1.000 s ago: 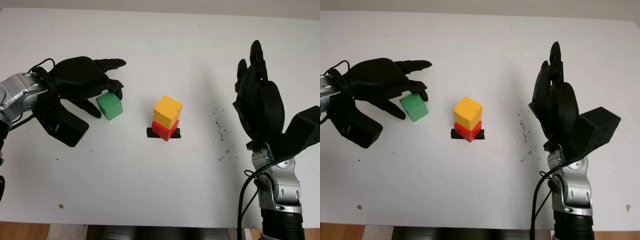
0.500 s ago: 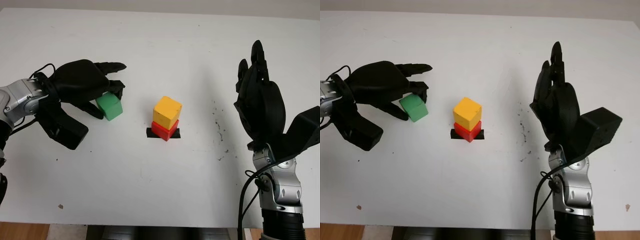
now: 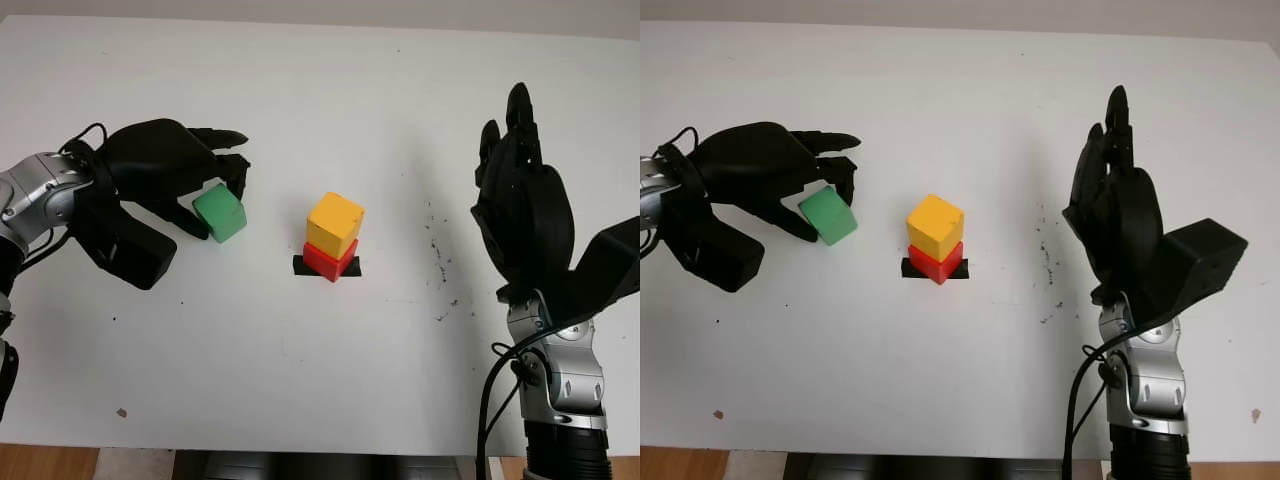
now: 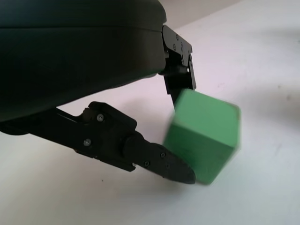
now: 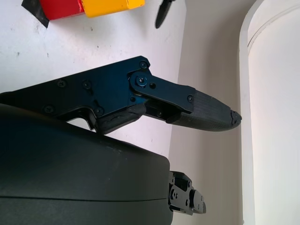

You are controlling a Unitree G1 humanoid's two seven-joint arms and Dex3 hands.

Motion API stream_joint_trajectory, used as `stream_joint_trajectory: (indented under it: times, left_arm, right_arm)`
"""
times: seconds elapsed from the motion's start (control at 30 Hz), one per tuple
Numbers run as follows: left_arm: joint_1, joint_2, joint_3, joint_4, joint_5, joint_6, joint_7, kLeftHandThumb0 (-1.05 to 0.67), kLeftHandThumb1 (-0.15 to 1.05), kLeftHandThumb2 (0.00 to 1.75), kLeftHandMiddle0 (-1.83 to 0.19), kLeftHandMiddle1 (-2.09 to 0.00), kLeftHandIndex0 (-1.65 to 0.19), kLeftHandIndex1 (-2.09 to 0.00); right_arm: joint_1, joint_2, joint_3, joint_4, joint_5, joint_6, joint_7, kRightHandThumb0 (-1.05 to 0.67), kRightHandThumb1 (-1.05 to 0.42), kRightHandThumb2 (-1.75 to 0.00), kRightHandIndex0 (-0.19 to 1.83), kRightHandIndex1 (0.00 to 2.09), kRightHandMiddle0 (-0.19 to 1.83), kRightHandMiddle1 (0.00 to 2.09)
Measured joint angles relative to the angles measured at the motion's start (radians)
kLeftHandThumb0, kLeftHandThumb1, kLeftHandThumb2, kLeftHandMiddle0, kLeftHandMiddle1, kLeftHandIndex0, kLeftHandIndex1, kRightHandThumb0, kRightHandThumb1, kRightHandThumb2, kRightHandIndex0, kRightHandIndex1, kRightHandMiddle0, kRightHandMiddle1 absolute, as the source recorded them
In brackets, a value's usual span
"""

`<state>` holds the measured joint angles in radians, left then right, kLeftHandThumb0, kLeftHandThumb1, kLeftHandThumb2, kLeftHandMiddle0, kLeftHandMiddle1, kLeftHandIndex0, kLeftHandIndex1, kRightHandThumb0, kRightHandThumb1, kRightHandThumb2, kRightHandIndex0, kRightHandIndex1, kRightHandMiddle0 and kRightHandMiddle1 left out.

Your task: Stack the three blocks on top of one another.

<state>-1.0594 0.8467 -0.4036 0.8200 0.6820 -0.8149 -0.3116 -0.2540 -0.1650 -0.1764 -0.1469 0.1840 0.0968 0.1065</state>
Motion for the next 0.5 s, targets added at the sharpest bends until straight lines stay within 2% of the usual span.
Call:
stream_joint_trajectory:
  times: [0.2, 0.5]
  left_arm:
    - [-0.049, -0.015, 0.058, -0.003, -0.192, 0.034, -0.228, -0.39, 1.0, 0.04, -0.26, -0.09, -0.36, -1.31]
    - [-0.097, -0.047, 0.087, -0.003, -0.308, 0.107, -0.426, -0.41, 1.01, 0.05, -0.27, -0.06, -0.37, -1.35]
  right_arm:
    - [0.0, 0.007, 0.006, 0.011, 0.002, -0.007, 0.0, -0.69, -1.05, -0.73, -0.19, 0.0, -0.19, 0.0]
    - [0.002, 0.017, 0.017, 0.017, -0.013, -0.01, -0.009, -0.69, -1.05, -0.74, -0.19, 0.0, -0.19, 0.0]
